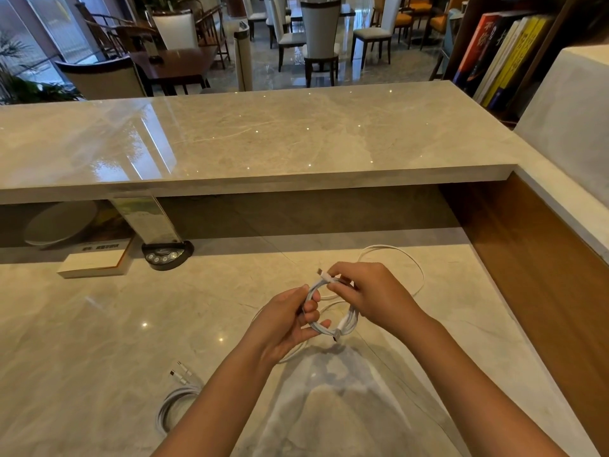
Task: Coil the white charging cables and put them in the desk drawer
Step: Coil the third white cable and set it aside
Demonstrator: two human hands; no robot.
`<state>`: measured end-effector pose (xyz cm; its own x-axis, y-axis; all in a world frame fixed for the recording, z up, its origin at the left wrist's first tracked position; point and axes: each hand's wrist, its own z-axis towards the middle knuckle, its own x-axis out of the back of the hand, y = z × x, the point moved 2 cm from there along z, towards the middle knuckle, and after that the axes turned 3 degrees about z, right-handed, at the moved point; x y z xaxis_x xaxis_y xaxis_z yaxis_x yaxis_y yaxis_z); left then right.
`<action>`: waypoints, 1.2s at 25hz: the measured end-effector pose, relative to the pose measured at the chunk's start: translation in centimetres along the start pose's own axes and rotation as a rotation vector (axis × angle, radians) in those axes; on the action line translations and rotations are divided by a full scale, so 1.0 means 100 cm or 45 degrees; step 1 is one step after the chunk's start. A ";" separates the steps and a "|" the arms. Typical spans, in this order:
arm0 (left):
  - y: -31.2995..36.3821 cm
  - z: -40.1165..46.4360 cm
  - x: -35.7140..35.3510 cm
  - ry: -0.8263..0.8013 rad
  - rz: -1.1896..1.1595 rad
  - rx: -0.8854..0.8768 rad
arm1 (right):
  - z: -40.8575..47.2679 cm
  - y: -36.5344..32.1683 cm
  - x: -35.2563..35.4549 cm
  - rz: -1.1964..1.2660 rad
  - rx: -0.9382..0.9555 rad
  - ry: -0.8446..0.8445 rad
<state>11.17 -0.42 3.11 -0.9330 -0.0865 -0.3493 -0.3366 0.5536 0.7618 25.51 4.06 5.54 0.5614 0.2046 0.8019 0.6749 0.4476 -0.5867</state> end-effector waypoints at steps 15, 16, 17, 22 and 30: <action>-0.010 0.000 0.007 -0.244 -0.344 0.246 | -0.008 0.020 0.014 0.741 -0.380 -0.400; -0.012 -0.001 0.007 -0.242 -0.333 0.255 | -0.009 0.021 0.014 0.721 -0.372 -0.411; -0.014 -0.001 0.006 -0.240 -0.312 0.267 | -0.009 0.022 0.013 0.678 -0.360 -0.404; -0.012 0.007 0.011 -0.048 0.030 0.134 | -0.009 0.025 -0.003 0.499 -0.404 -0.282; -0.002 -0.014 0.029 0.320 1.072 -0.835 | -0.001 0.017 -0.008 0.615 -0.377 -0.242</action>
<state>8.37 -1.99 2.71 -0.8702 -0.0948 0.4835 0.4878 -0.0276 0.8725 26.30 4.54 3.86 0.7609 0.4891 0.4264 0.4846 0.0087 -0.8747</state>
